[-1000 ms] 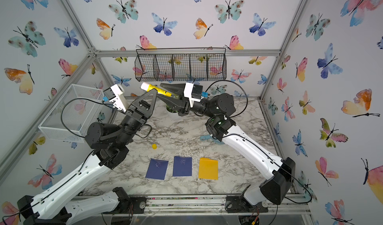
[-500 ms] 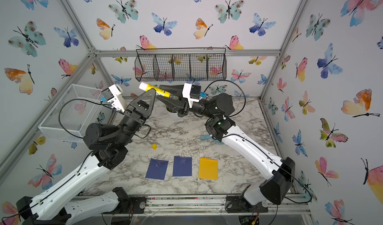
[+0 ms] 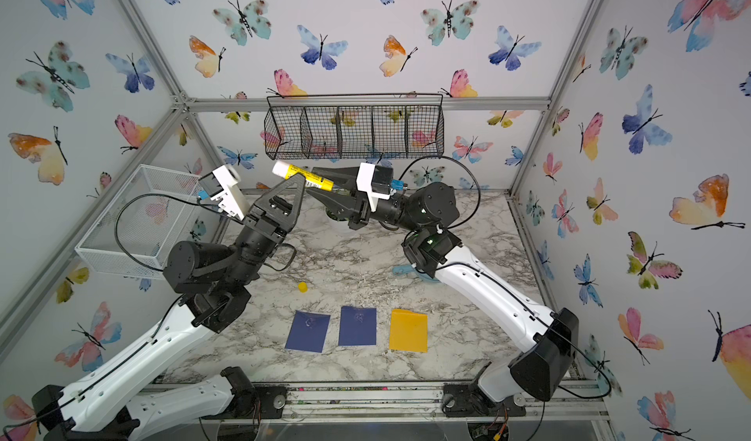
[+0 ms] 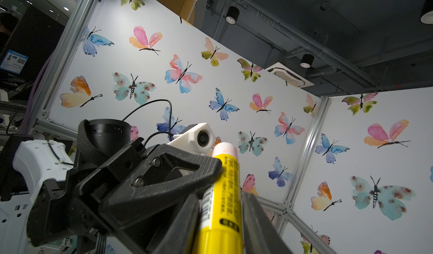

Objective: Seal the envelope with a glue stick
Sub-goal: Unscrew the glue stick, then adjust the envelope at the center of the board.

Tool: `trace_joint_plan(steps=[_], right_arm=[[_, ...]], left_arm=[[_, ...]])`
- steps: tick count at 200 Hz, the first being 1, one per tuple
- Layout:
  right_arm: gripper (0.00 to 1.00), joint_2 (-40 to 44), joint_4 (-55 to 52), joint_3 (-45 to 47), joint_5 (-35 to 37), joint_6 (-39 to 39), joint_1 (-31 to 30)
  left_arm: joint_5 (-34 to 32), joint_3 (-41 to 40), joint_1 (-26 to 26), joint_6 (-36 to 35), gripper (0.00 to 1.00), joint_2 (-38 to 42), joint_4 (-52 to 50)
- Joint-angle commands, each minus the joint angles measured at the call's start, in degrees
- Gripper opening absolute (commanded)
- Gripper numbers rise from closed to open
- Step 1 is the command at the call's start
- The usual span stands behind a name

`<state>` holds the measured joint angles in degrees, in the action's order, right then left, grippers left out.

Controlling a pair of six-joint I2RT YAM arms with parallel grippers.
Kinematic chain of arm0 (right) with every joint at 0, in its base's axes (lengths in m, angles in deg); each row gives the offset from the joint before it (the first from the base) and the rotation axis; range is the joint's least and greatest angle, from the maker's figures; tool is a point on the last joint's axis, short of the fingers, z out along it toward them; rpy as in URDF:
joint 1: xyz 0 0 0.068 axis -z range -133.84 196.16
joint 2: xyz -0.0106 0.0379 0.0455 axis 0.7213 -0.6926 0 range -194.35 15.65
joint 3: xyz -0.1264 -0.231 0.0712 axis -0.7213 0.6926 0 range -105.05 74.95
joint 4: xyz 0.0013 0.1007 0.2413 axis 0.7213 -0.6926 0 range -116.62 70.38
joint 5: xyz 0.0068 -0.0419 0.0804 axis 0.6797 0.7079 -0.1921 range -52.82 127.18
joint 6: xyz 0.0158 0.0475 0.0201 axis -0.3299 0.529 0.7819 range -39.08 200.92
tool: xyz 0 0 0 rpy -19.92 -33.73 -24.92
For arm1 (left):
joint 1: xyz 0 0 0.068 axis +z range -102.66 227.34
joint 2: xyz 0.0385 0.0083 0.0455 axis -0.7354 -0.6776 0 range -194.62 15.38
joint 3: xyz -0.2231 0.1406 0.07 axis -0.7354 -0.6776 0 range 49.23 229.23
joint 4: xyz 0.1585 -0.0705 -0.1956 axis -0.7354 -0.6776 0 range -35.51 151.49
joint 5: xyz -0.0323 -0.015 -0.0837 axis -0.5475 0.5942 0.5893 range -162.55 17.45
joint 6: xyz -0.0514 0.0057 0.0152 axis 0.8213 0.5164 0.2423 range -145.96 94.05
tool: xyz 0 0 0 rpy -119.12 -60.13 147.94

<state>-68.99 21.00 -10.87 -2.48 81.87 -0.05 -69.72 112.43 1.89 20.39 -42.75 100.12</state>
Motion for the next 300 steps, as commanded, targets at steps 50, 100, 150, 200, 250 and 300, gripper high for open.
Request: trace_joint_plan(steps=[50, 100, 150, 200, 250, 300], right_arm=[[0.32, -0.6, -0.8, -2.6, 0.0, 1.0, 0.1], [0.19, 0.2, -1.0, -2.0, 0.9, 1.0, 0.0], [0.08, 3.7, -1.6, 1.3, 5.4, 0.6, 0.1], [0.08, 10.8, -17.5, 3.9, 17.6, -6.2, 0.1], [0.05, 13.0, -43.5, -0.3, 31.1, -11.0, 0.1], [0.03, 10.3, -68.4, -3.6, 41.6, -9.1, 0.2]], left_arm=[[1.4, 0.1, 0.0, 0.2, 0.00, -0.2, 1.7], [2.0, 0.5, 0.0, 0.0, 0.00, -0.8, 1.6], [1.0, -1.1, 0.1, -2.0, 0.47, -0.1, -2.7], [2.8, -6.2, 0.2, -5.8, 0.58, 3.2, -9.5], [11.4, -7.3, 0.0, -18.0, 0.58, 5.1, -24.6], [15.8, -5.4, 0.1, -30.6, 0.54, -0.1, -42.0]])
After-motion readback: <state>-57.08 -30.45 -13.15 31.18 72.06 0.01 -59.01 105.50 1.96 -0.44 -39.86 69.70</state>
